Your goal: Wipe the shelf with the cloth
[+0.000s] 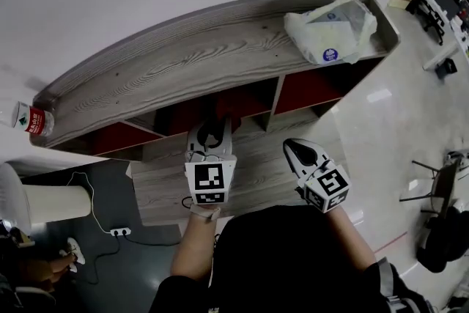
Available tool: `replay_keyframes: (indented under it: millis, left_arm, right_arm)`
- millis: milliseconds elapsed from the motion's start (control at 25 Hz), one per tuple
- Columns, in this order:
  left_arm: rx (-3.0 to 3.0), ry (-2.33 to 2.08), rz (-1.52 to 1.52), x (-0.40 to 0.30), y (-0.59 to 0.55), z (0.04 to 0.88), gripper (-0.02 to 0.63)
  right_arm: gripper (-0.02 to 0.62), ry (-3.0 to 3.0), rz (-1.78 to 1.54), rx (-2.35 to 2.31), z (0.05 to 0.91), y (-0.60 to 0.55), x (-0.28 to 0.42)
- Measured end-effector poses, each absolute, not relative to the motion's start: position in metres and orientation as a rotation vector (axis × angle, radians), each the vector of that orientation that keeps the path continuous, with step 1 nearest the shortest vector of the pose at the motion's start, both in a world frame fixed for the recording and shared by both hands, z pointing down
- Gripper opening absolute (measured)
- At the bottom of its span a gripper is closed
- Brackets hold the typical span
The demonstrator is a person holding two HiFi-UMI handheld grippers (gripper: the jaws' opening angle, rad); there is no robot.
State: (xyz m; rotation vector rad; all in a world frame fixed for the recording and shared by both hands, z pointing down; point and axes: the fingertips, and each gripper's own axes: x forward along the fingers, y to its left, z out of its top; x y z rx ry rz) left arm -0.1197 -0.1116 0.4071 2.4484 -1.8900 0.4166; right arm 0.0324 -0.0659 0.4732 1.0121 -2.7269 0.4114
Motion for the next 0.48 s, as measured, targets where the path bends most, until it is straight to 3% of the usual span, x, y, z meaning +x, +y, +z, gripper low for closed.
replay_keyframes:
  millis: [480]
  left_arm:
    - [2.251, -2.059, 0.391, -0.184, -0.032, 0.421, 0.077]
  right_arm:
    - [0.005, -2.790, 0.382, 0.714, 0.478, -0.057, -0.033]
